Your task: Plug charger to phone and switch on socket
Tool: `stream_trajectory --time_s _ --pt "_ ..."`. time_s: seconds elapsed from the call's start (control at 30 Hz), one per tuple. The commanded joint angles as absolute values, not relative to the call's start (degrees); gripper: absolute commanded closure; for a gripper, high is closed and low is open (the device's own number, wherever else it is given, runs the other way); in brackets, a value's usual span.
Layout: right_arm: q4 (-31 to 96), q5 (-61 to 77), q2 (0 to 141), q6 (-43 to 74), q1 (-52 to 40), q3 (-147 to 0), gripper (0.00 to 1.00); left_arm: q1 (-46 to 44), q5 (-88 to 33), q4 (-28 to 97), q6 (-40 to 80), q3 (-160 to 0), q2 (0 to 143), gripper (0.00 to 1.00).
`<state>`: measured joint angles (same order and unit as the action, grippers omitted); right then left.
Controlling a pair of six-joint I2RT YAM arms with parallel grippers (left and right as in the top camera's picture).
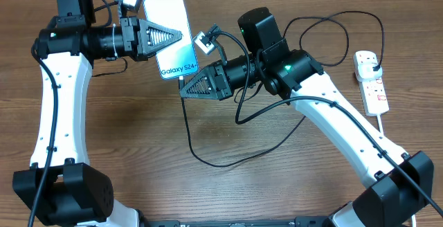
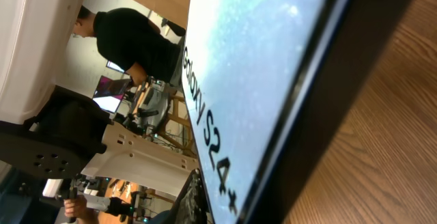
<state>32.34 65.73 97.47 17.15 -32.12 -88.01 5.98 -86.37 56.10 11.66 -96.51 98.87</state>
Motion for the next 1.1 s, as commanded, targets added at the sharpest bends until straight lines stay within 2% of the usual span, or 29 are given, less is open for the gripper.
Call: stream_trajectory --time_s 0.0,0.4,0.9,0.93,0.97,1.0,1.07 --pt "31.81 65.69 97.43 18.06 -30.41 -88.44 0.96 5.32 -88.55 56.05 10.2 -97.12 97.43 0.96" --pt "30.85 65.67 97.43 18.33 -30.17 -88.47 0.96 5.21 -88.55 56.1 8.97 -97.12 97.43 0.96" --pt "21.65 65.01 97.43 25.74 -29.06 -88.47 0.96 5.19 -88.58 56.73 8.97 -97.12 97.43 0.96" --pt "21.67 65.01 97.43 25.71 -29.06 -88.47 0.9 5.21 -88.58 56.73 8.97 -97.12 97.43 0.96" --pt "21.69 65.01 97.43 25.69 -29.04 -88.47 0.6 5.21 -88.58 56.73 8.97 -97.12 97.43 0.96" --pt "21.69 65.01 97.43 25.5 -28.93 -88.47 0.5 5.21 -88.55 56.73 8.99 -97.12 97.43 0.96" --pt "21.67 65.04 97.43 25.5 -28.73 -88.47 0.46 5.21 -88.55 56.71 8.99 -97.12 97.43 0.96"
